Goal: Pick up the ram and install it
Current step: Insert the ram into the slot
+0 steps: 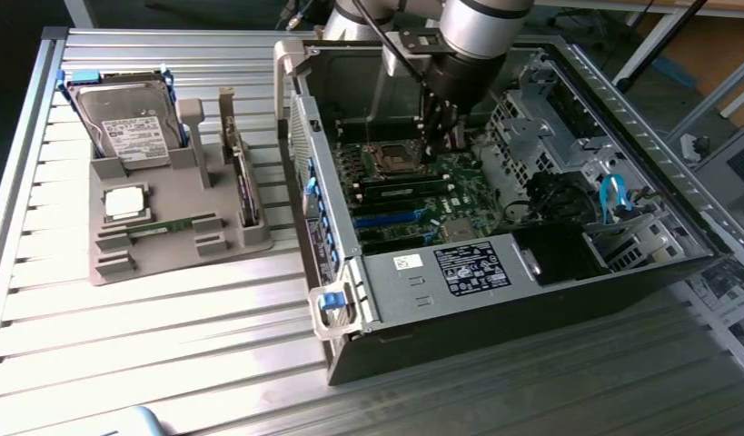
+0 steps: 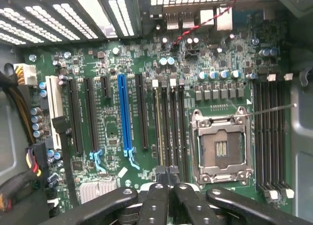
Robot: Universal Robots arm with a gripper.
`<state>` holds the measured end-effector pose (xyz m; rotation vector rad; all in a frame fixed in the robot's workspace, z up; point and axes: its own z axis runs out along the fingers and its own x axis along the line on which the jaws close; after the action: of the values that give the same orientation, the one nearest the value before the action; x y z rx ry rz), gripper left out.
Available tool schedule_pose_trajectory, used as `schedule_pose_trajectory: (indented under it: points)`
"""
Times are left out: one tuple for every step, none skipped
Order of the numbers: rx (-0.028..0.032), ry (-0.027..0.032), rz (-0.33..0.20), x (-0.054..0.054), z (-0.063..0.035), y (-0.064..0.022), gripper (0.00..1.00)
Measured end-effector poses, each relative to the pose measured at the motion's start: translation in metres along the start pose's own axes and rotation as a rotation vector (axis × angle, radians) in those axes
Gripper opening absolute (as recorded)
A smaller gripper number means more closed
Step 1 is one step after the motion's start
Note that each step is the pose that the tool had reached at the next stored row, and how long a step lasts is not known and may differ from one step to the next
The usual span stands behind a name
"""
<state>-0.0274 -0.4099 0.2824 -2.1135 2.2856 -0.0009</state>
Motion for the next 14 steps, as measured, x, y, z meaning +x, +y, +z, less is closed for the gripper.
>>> schedule_pose_trajectory:
  points:
    - [-0.0005,0.0000,0.000,0.000,0.0000,-0.0016,0.11]
    - [-0.0012,0.0001,0.000,0.000,0.0001,-0.0037,0.11]
    - [-0.0017,0.0000,0.000,0.000,0.0002,-0.0058,0.11]
    - [-0.0024,0.0001,0.000,-0.001,0.0002,-0.0081,0.11]
    - [-0.0028,0.0001,0.000,-0.001,0.0002,-0.0097,0.11]
    - [-0.0033,0.0002,0.000,-0.001,0.0003,-0.0115,0.11]
    - [-0.0037,0.0003,0.000,-0.001,0.0003,-0.0130,0.11]
    - [-0.0040,0.0003,0.000,-0.001,0.0003,-0.0145,0.11]
    - [-0.0043,0.0003,0.000,-0.001,0.0004,-0.0160,0.11]
    - [-0.0050,0.0004,0.000,-0.001,0.0004,-0.0182,0.11]
    - [-0.0055,0.0004,0.000,-0.002,0.0004,-0.0195,0.11]
    - [-0.0063,0.0005,0.000,-0.002,0.0004,-0.0212,0.11]
    - [-0.0071,0.0005,0.000,-0.002,0.0005,-0.0229,0.11]
    - [-0.0084,0.0006,0.000,-0.002,0.0005,-0.0249,0.11]
